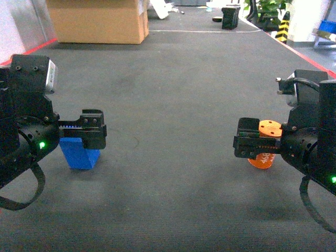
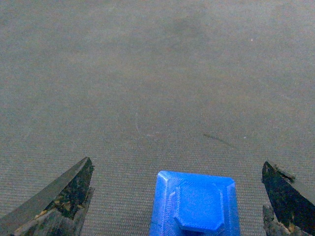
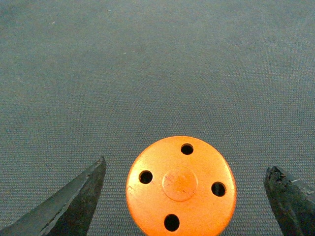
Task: Sort blue parts and orange caps into right shelf containers
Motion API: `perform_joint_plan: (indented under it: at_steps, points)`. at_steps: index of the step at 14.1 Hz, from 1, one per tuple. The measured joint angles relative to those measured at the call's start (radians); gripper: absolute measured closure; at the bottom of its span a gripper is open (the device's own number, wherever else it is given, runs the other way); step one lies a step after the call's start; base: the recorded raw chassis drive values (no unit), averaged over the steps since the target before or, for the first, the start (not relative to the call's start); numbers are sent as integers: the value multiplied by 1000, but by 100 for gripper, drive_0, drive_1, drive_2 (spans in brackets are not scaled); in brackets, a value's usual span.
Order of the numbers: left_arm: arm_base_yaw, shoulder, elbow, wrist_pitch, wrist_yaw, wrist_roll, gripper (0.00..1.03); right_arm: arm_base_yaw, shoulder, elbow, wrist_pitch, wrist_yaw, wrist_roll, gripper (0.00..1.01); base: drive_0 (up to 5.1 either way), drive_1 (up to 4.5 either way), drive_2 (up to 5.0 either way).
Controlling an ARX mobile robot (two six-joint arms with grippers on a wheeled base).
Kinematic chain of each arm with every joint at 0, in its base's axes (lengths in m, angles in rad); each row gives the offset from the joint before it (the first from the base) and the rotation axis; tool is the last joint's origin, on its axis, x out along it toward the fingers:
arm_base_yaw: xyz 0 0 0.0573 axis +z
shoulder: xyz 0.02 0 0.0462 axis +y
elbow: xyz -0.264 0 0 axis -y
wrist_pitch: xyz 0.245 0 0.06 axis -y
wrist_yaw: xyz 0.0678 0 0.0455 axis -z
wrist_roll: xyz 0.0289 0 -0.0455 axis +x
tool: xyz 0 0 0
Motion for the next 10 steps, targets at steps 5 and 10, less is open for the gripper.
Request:
perform_joint_plan:
  at_steps: [5, 10]
  points:
    - [5, 106, 19, -14, 23, -25, 5, -6, 107, 49, -6, -4, 49, 3, 0, 0, 0]
    - [5, 140, 42, -36, 22, -40, 15, -6, 143, 85, 12, 54, 37, 24, 0, 0, 0]
